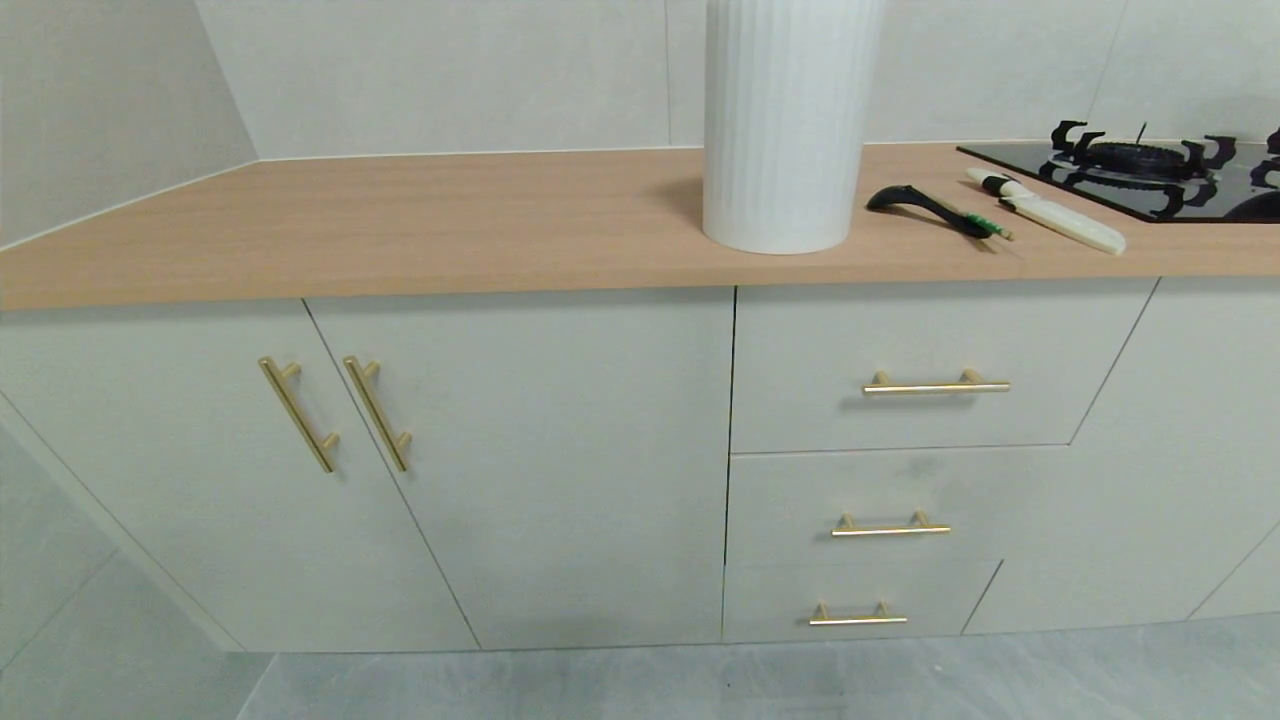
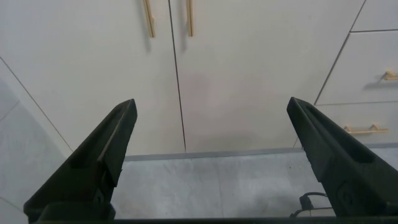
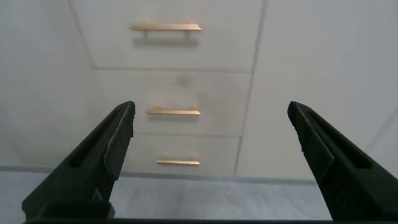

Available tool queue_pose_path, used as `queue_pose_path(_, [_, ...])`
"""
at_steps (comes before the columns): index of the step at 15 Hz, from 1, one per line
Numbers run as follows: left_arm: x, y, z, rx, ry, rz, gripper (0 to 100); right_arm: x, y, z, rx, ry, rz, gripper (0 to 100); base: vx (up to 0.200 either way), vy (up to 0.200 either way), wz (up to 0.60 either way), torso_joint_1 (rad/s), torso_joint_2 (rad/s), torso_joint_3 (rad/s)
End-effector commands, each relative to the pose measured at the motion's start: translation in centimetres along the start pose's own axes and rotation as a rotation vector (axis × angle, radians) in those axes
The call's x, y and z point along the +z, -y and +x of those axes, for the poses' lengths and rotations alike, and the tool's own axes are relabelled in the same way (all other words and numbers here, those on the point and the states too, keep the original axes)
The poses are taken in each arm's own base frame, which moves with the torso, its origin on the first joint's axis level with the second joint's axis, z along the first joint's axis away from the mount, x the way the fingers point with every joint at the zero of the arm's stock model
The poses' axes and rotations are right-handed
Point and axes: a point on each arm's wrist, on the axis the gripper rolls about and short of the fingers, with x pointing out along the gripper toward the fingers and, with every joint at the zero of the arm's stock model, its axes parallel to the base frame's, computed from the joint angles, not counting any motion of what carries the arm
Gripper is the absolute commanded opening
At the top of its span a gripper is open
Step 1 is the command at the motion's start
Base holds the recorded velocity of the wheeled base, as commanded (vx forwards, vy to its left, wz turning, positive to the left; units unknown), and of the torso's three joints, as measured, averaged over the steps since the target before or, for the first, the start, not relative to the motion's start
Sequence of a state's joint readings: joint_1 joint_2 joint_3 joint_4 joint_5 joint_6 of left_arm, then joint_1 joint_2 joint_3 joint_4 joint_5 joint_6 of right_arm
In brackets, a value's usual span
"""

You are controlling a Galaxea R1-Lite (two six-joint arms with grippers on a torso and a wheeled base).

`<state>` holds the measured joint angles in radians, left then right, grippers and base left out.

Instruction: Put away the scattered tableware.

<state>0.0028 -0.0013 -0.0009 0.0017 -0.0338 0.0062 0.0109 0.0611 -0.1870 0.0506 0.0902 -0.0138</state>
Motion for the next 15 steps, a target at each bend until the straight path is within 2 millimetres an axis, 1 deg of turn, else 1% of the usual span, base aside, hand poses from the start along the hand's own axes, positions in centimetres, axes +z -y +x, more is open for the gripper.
queue_pose_path(1, [0.0,0.0,0.0,0.0,-0.002,0.0,100,2.3,0.0,2.1,0.102,-0.136,-0.003,100,0.0,0.0,0.0,0.0,0.0,0.0])
queue_pose_path(2, [0.0,0.0,0.0,0.0,0.0,0.0,100,4.0,0.1,3.4,0.153,-0.176,-0.01,100,0.0,0.0,0.0,0.0,0.0,0.0])
queue_pose_path(3, [0.0,0.0,0.0,0.0,0.0,0.0,100,5.5,0.2,5.2,0.187,-0.226,0.0,100,0.0,0.0,0.0,0.0,0.0,0.0])
queue_pose_path(5, [0.0,0.0,0.0,0.0,0.0,0.0,100,5.8,0.2,5.6,0.19,-0.236,0.002,100,0.0,0.0,0.0,0.0,0.0,0.0])
queue_pose_path(6, [0.0,0.0,0.0,0.0,-0.002,0.0,100,7.6,0.4,10.0,0.223,-0.36,0.014,100,0.0,0.0,0.0,0.0,0.0,0.0])
queue_pose_path(7, [0.0,0.0,0.0,0.0,-0.002,0.0,100,7.6,0.3,10.6,0.233,-0.376,0.016,100,0.0,0.0,0.0,0.0,0.0,0.0])
queue_pose_path(8, [0.0,0.0,0.0,0.0,0.0,0.0,100,7.7,0.2,12.2,0.247,-0.42,0.021,100,0.0,0.0,0.0,0.0,0.0,0.0])
queue_pose_path(9, [0.0,0.0,0.0,0.0,0.0,0.0,100,7.2,-0.1,14.3,0.264,-0.495,0.015,100,0.0,0.0,0.0,0.0,0.0,0.0])
queue_pose_path(11, [0.0,0.0,0.0,0.0,0.0,0.0,100,6.9,-0.5,16.6,0.28,-0.56,0.004,100,0.0,0.0,0.0,0.0,0.0,0.0])
queue_pose_path(12, [0.0,0.0,0.0,0.0,-0.002,0.0,100,6.2,-1.0,18.7,0.291,-0.611,-0.003,100,0.0,0.0,0.0,0.0,0.0,0.0])
queue_pose_path(13, [0.0,0.0,0.0,0.0,0.0,0.0,100,5.5,-1.2,20.3,0.294,-0.63,-0.003,100,0.0,0.0,0.0,0.0,0.0,0.0])
queue_pose_path(14, [0.0,0.0,0.0,0.0,0.0,0.0,100,5.0,-1.3,21.0,0.293,-0.637,-0.004,100,0.0,0.0,0.0,0.0,0.0,0.0])
queue_pose_path(15, [0.0,0.0,0.0,0.0,-0.002,0.001,100,4.0,-1.5,22.3,0.294,-0.664,-0.003,100,0.0,0.0,0.0,0.0,0.0,0.0])
